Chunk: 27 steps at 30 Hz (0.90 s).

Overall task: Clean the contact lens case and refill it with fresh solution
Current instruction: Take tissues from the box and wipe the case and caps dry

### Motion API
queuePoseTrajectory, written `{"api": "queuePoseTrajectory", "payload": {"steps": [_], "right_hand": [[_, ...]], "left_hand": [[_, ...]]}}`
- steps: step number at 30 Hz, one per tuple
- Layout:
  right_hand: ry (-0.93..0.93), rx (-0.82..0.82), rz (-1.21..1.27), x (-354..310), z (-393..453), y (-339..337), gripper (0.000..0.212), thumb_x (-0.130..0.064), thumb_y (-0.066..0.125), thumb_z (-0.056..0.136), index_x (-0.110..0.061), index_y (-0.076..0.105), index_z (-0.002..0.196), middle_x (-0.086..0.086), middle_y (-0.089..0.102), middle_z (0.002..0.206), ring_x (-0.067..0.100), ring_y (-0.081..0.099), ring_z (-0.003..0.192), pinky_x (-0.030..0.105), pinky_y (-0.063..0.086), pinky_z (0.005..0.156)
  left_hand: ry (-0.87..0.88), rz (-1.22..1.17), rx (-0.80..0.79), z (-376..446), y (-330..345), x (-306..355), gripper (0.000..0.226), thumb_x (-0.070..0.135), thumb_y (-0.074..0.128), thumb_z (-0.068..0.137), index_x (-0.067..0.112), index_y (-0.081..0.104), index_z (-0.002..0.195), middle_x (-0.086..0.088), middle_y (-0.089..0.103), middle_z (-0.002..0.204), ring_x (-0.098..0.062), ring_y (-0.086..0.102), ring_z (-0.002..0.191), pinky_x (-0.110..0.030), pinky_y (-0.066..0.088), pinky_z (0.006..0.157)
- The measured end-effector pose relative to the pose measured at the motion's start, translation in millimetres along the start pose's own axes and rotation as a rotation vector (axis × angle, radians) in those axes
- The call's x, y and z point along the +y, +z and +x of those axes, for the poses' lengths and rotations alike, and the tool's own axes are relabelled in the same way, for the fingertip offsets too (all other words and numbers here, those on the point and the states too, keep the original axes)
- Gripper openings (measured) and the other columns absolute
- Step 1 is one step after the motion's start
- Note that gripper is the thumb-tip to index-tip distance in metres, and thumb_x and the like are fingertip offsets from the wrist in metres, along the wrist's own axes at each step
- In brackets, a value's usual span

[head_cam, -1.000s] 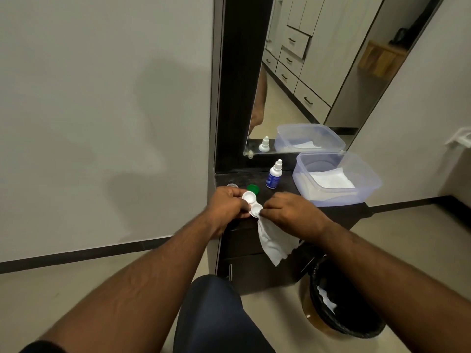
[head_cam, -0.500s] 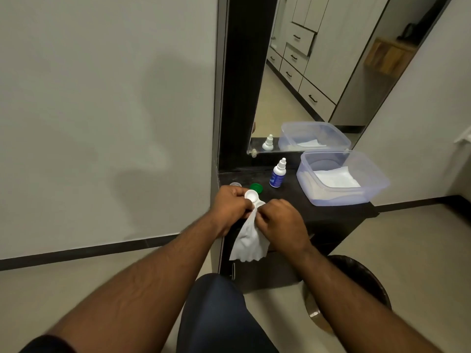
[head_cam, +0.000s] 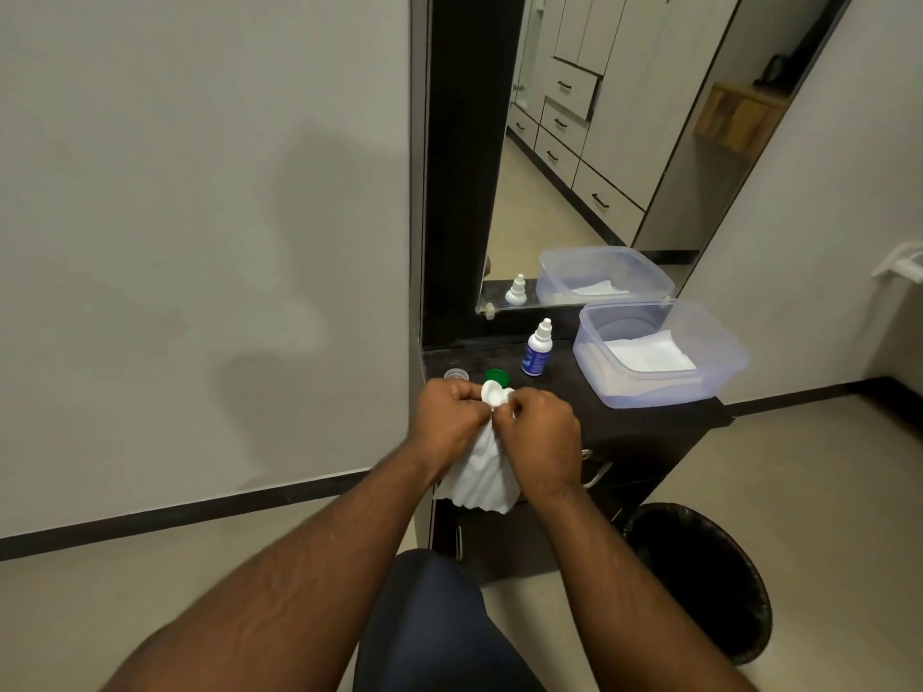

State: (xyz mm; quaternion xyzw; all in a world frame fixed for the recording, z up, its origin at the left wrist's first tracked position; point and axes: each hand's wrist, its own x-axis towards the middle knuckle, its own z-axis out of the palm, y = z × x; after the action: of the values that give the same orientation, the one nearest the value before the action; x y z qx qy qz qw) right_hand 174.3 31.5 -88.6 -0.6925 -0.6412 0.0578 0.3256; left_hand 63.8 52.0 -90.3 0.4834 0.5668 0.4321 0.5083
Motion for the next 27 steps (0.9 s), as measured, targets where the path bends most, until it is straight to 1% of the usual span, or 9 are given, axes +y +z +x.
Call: {"api": "queuePoseTrajectory", "payload": {"steps": [5,6,9,12,16,19,22,25,27], "right_hand": [[-0.026,-0.019,0.028,3.3,0.3,2.3,0.016,-0.019,0.058,0.086,-0.005,0.066,0.081,0.007,0.062,0.082,0.016,0.051,0.074,0.025,0.035,0.065],[-0.053,-0.016,0.018,5.3,0.9,2.0,0.016,-0.018,0.058,0.086,-0.005,0.065,0.080,0.006,0.060,0.080,0.015,0.049,0.074,0.025,0.034,0.066],[-0.147,-0.011,-0.028,7.8,4.5,2.9,0.016,-0.016,0.056,0.085,-0.007,0.060,0.072,0.005,0.055,0.073,0.016,0.047,0.072,0.027,0.036,0.065],[-0.263,-0.004,-0.099,10.4,5.8,5.6,0.015,-0.014,0.059,0.082,-0.008,0.060,0.069,0.008,0.059,0.071,0.020,0.051,0.069,0.034,0.044,0.066],[-0.299,-0.009,-0.033,17.1,6.4,4.1,0.008,-0.011,0.063,0.082,-0.006,0.065,0.075,0.007,0.062,0.074,0.018,0.053,0.070,0.031,0.045,0.066],[-0.153,-0.044,0.186,17.8,6.4,2.4,0.007,-0.010,0.064,0.082,-0.006,0.069,0.081,0.004,0.064,0.077,0.013,0.056,0.071,0.020,0.046,0.066],[0.109,-0.080,0.463,14.5,5.0,0.7,0.008,-0.009,0.065,0.082,-0.012,0.072,0.078,-0.002,0.067,0.074,0.006,0.060,0.069,0.007,0.044,0.063],[0.335,-0.072,0.635,7.5,7.2,-1.9,0.016,-0.009,0.067,0.080,-0.018,0.070,0.067,-0.002,0.069,0.069,0.009,0.061,0.066,0.024,0.052,0.065],[0.479,-0.066,0.728,-0.6,10.4,-3.5,0.017,-0.008,0.067,0.078,-0.017,0.069,0.064,0.002,0.070,0.069,0.014,0.063,0.067,0.035,0.055,0.069]], "left_hand": [[-0.117,-0.069,0.028,-0.8,-1.5,1.9,0.015,0.012,0.062,0.066,0.012,0.065,0.052,-0.007,0.058,0.055,-0.022,0.055,0.057,-0.039,0.047,0.063],[-0.143,-0.121,0.025,-0.5,-1.8,4.1,0.015,0.021,0.065,0.062,0.008,0.065,0.055,-0.009,0.057,0.057,-0.024,0.054,0.058,-0.039,0.044,0.063],[-0.183,-0.180,-0.037,1.7,-2.7,7.8,0.051,0.045,0.072,0.071,-0.005,0.068,0.081,-0.013,0.063,0.066,-0.024,0.057,0.058,-0.035,0.047,0.062],[-0.219,-0.186,-0.018,4.8,-3.1,8.1,0.035,0.035,0.062,0.090,0.003,0.066,0.075,-0.008,0.058,0.058,-0.017,0.051,0.046,-0.028,0.045,0.052],[-0.252,-0.266,-0.121,7.9,-9.4,4.8,0.022,0.019,0.064,0.088,-0.002,0.070,0.092,-0.013,0.059,0.069,-0.019,0.051,0.052,-0.029,0.046,0.052],[-0.211,-0.282,-0.166,6.8,-11.3,4.3,0.019,0.013,0.067,0.085,-0.004,0.073,0.091,-0.021,0.068,0.084,-0.032,0.061,0.074,-0.045,0.054,0.078],[-0.164,-0.269,-0.192,3.9,-13.2,3.1,0.018,0.013,0.067,0.087,-0.002,0.074,0.093,-0.022,0.071,0.092,-0.031,0.066,0.078,-0.042,0.054,0.079],[-0.098,-0.229,-0.219,1.9,-14.9,1.3,0.015,0.010,0.065,0.088,-0.001,0.074,0.092,-0.016,0.074,0.089,-0.023,0.070,0.078,-0.036,0.057,0.075],[-0.057,-0.172,-0.194,-0.2,-13.8,0.5,0.018,0.005,0.061,0.088,0.005,0.075,0.076,-0.004,0.074,0.073,-0.014,0.068,0.068,-0.027,0.054,0.064]]}}
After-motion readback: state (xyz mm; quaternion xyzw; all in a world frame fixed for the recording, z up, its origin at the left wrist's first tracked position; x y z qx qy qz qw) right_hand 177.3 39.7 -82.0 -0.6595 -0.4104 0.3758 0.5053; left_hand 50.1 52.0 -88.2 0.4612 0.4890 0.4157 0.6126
